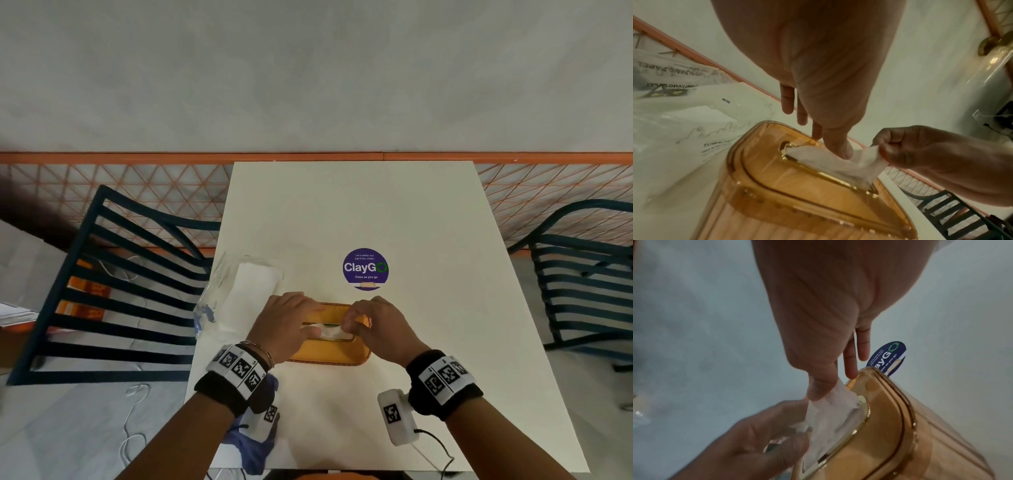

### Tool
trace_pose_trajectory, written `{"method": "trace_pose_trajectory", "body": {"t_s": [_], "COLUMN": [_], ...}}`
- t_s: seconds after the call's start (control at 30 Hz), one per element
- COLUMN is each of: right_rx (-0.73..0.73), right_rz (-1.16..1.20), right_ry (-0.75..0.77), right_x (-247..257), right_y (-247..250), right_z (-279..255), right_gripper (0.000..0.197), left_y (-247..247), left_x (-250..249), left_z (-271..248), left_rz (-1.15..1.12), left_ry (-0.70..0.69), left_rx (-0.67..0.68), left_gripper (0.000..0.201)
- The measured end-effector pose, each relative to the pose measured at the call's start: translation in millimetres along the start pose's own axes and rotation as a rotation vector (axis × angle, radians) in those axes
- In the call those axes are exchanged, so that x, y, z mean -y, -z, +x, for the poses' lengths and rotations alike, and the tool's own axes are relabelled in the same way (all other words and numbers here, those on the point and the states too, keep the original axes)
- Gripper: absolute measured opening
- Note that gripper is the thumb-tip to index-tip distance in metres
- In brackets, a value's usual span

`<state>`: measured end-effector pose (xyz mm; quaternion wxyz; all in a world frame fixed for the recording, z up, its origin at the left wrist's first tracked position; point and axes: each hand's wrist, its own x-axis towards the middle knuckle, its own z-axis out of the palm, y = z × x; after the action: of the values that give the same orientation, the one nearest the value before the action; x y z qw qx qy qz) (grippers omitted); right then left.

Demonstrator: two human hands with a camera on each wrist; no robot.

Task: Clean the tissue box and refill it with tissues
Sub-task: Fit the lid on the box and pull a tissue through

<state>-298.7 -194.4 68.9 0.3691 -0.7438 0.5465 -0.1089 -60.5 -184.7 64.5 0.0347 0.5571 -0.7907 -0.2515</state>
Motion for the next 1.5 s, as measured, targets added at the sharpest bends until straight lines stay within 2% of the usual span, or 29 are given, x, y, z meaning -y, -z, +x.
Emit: {"method": "trace_pose_trajectory", "body": {"t_s": [0.03, 0.23, 0.37, 0.57, 0.7, 0.73, 0.77, 0.83, 0.9, 0.97, 1.07, 1.3, 1.43, 1.5], "right_rx": [0.012, 0.048, 0.077, 0.109, 0.166, 0.157, 0.14, 0.088, 0.038, 0.034, 0.046, -0.043, -0.02, 0.072], "right_rz": [0.043, 0.182, 0.183, 0.126, -0.004, -0.08, -0.165, -0.322, -0.362, -0.348, -0.372, -0.333, -0.213, -0.133], "right_ry": [-0.013, 0.018, 0.029, 0.01, 0.003, 0.006, 0.023, 0.069, 0.076, 0.068, 0.088, 0.279, 0.191, 0.096], "right_x": [-1.4, -13.1, -14.4, -12.5, -0.4, 5.2, 9.9, 18.1, 23.9, 27.1, 30.0, 32.8, 36.7, 35.0], "right_y": [1.0, 5.8, 6.8, 6.8, 4.0, 0.0, -5.5, -16.2, -21.8, -23.5, -26.4, -19.7, -9.8, -3.7], "right_z": [-1.0, -4.4, -5.3, -1.5, 1.3, 4.0, 7.2, 15.1, 20.1, 22.8, 22.8, 14.9, 13.3, 11.6], "right_gripper": [0.005, 0.02, 0.014, 0.005, 0.06, 0.066, 0.066, 0.048, 0.03, 0.025, 0.024, 0.02, 0.021, 0.039], "left_y": [-0.9, -3.3, 4.1, 3.4, 2.1, 1.7, 1.4, 1.7, 3.0, 3.8, 4.4, 9.6, 19.5, 21.8], "left_x": [0.5, -0.3, 2.3, 1.3, -1.4, -2.0, -2.3, -1.9, -0.8, 1.3, 3.5, 3.8, 9.0, 14.0], "left_z": [-1.6, -0.6, 3.8, 8.1, 8.1, 7.7, 6.8, 5.4, 3.7, 2.0, 0.2, -0.7, -3.6, -7.7], "left_rz": [0.02, 0.003, -0.044, 0.101, 0.077, 0.068, 0.065, 0.067, 0.063, 0.065, 0.075, 0.031, -0.079, -0.157], "left_ry": [-0.007, 0.009, 0.038, -0.007, 0.013, 0.015, 0.015, 0.015, 0.03, 0.049, 0.051, 0.074, 0.138, 0.17], "left_rx": [0.012, -0.057, -0.032, 0.013, 0.004, 0.007, 0.013, 0.02, 0.022, 0.02, 0.011, 0.03, 0.001, -0.034], "left_gripper": [0.035, 0.017, 0.015, 0.023, 0.022, 0.024, 0.027, 0.036, 0.041, 0.041, 0.036, 0.029, 0.027, 0.02]}}
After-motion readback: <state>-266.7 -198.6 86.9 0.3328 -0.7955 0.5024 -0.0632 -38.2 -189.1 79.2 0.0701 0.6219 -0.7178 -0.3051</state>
